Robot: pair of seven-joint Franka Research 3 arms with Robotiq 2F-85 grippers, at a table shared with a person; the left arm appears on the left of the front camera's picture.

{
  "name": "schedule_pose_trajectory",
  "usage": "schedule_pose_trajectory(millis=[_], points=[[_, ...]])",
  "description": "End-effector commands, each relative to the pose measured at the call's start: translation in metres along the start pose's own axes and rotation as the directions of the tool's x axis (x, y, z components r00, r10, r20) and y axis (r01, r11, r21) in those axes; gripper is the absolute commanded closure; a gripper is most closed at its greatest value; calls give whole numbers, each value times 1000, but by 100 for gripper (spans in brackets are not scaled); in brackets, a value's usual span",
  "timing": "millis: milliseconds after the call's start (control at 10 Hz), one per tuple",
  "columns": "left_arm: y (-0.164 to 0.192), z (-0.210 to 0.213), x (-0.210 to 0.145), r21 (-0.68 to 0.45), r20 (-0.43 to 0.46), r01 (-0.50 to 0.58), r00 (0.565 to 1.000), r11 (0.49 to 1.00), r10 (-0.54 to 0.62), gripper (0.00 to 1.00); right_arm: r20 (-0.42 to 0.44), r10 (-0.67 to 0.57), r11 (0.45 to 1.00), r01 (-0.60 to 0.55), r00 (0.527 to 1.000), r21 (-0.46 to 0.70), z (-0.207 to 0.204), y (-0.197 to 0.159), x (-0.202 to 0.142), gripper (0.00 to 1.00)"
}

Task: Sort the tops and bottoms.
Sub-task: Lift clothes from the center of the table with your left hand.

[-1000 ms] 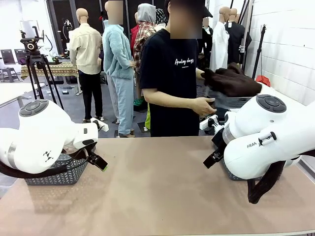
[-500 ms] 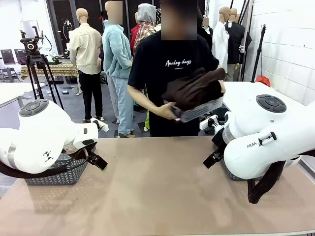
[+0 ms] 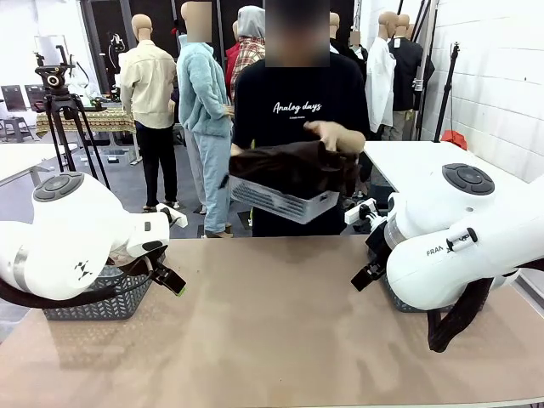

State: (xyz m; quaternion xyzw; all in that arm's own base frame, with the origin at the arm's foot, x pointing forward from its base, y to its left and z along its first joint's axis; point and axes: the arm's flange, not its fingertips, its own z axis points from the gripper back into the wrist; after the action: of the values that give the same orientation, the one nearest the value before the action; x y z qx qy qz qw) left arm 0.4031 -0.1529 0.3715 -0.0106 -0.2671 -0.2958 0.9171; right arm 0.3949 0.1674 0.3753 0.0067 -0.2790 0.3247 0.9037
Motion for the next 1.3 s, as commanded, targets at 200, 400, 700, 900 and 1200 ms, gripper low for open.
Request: schedule_pose_trajectory(millis=[200, 400, 700, 900, 1200], points=[[1, 0, 0, 1, 0, -3, 1000, 1000, 3, 0, 0, -2, 1000, 2, 1000, 1, 0, 0, 0, 0], [1, 0, 0, 1, 0, -3, 1000, 1000, 3, 0, 0, -2, 1000, 2, 1000, 1, 0, 0, 0, 0], [1, 1, 0, 30, -3, 3, 1000, 1000, -3, 0, -15, 10, 1000, -10, 1000, -23, 15, 9, -2, 0], [2, 2, 2, 48, 7, 23, 1000, 999, -23, 0, 92, -9, 1000, 8, 996, 6, 71, 23, -29, 0], [1, 3, 1, 59, -6, 13, 1000, 998, -12, 0, 194, -45, 999, 40, 980, 29, 139, 14, -65, 0]])
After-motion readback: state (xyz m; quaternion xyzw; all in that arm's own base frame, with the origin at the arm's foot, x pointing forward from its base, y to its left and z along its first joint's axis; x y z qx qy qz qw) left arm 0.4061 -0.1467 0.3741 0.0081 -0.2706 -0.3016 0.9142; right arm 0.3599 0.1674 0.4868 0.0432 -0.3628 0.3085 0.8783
